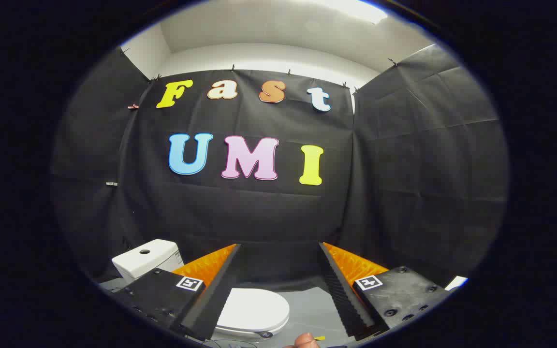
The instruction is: Open the toilet lid.
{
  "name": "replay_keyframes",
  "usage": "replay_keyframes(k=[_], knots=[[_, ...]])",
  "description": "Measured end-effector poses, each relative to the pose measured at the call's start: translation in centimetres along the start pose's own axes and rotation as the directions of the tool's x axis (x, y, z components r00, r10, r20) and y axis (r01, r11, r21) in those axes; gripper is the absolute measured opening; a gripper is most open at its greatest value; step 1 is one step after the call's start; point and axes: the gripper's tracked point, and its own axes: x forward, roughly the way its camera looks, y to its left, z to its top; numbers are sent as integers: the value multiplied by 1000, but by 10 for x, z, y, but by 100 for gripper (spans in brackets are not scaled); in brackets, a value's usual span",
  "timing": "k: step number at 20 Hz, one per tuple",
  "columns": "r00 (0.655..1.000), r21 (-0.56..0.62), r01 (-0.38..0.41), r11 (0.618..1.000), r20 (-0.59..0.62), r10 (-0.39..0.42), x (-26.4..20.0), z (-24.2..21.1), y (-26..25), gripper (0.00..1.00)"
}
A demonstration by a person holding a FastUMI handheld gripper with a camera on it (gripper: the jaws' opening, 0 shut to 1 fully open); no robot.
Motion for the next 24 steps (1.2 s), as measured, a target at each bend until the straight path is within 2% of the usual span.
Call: replay_keyframes(k=[7,12,18,24], knots=[[1000,-23,20,1000,6,-19,3,0,-2,98],[999,-9,-15,1000,30,15,2,6,9,98],[999,-32,-7,999,33,8,6,0,9,98],[1000,-10,-7,1000,27,8,19,-32,13,98]])
